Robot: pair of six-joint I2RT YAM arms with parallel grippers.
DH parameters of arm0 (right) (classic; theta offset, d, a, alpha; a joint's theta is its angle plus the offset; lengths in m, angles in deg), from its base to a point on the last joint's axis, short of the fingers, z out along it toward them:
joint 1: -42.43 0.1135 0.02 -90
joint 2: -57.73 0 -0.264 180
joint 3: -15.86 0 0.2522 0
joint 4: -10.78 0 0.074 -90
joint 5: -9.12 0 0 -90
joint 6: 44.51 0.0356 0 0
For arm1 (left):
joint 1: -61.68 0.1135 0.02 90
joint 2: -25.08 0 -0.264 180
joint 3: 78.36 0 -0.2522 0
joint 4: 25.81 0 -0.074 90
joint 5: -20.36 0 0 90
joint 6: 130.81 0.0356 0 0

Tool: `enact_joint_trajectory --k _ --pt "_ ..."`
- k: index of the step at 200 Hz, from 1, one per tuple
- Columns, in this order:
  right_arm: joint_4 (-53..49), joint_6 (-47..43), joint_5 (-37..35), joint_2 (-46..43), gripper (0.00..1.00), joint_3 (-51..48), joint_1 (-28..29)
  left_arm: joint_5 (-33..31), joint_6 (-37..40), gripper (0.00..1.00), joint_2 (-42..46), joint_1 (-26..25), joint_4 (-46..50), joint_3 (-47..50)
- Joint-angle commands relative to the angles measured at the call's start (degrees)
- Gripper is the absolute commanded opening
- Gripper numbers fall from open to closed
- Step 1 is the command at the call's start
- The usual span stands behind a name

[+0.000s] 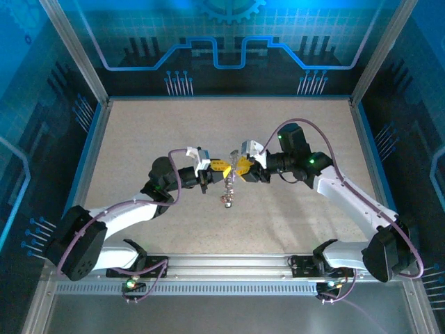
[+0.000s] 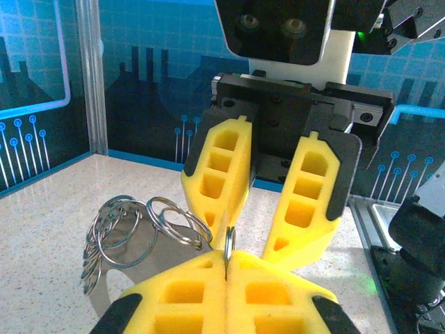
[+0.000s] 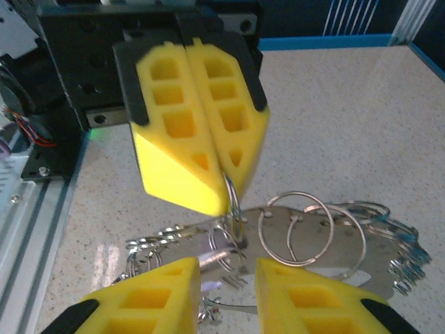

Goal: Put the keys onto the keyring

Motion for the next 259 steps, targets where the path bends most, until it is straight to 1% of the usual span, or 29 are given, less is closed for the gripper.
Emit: enact_joint_trajectory --k 1,27,49,61,80,104,121,124,131,134,150,168,179,195,210,238,259 --pt "2.3 2.3 5.8 0.3 0.28 0.4 -0.2 2.1 -1.5 0.0 -1.1 0.3 -6.3 0.0" --pt "2.9 2.2 4.4 1.1 0.27 0.4 0.3 2.4 -3.5 0.0 -3.0 0.3 -11.4 0.4" --pt "0.7 -0.2 3.9 1.8 0.24 1.1 0.7 2.4 -4.6 0.0 -4.0 0.3 -14.0 0.8" --pt "0.1 -0.9 2.4 1.8 0.23 1.1 1.4 2.3 -4.6 0.0 -4.5 0.3 -14.7 0.9" --pt "0.2 -1.3 1.4 1.7 0.18 0.7 1.6 2.0 -5.0 0.0 -4.6 0.3 -15.3 1.1" --pt "0.5 -1.9 -0.2 0.7 0.1 0.4 1.6 1.9 -3.7 0.0 -4.7 0.3 -14.0 1.3" --pt "1.3 -1.8 -1.0 -0.3 0.08 0.0 1.5 1.7 -3.1 0.0 -4.6 0.3 -13.0 1.3" --pt "1.4 -1.9 -1.2 -0.5 0.07 0.0 1.5 1.6 -2.9 0.01 -4.5 0.3 -12.6 1.4" --pt "1.0 -2.2 -1.5 -0.5 0.06 0.2 1.5 1.3 -2.6 0.1 -4.2 0.3 -11.6 1.5" --pt "0.5 -2.5 -1.8 -0.5 0.05 0.6 1.6 1.2 -2.3 0.13 -4.0 0.3 -11.1 1.6" --pt "-3.2 -4.7 -4.9 -0.3 0.02 2.2 2.3 0.9 0.4 0.18 -3.0 0.4 -6.4 1.4" --pt "-7.7 -7.6 -10.4 0.4 0.0 4.6 4.5 1.2 4.6 0.17 -1.6 0.3 2.7 0.1" --pt "-10.6 -9.4 -12.4 1.2 0.0 6.5 5.7 1.2 6.3 0.16 -0.7 0.4 8.0 -0.8" --pt "-13.7 -11.2 -14.5 2.3 0.0 8.7 7.1 1.5 9.0 0.13 0.3 0.4 13.4 -1.6" --pt "-14.3 -11.7 -15.3 2.4 0.0 9.2 7.5 1.5 11.0 0.12 0.8 0.3 15.6 -1.9" --pt "-16.2 -13.0 -15.2 3.3 0.0 10.5 7.7 2.0 12.1 0.11 1.4 0.3 17.5 -2.3" --pt "-16.7 -13.5 -15.6 3.7 0.0 10.9 8.1 2.1 12.9 0.06 1.5 0.2 17.9 -2.5"
